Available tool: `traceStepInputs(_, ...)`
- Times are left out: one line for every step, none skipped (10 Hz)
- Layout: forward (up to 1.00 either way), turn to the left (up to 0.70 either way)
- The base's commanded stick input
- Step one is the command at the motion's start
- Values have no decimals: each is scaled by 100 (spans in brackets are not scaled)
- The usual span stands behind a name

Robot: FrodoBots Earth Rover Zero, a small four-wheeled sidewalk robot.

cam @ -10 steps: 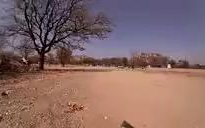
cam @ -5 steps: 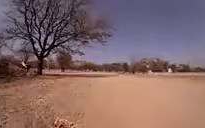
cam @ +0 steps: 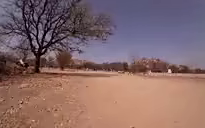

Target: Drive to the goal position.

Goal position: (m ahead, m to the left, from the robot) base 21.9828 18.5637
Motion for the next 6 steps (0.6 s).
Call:
traceStepInputs(100, 0)
traceStepInputs(100, 0)
traceStepInputs(100, 0)
traceStepInputs(100, 0)
traceStepInputs(100, 0)
traceStepInputs(100, 0)
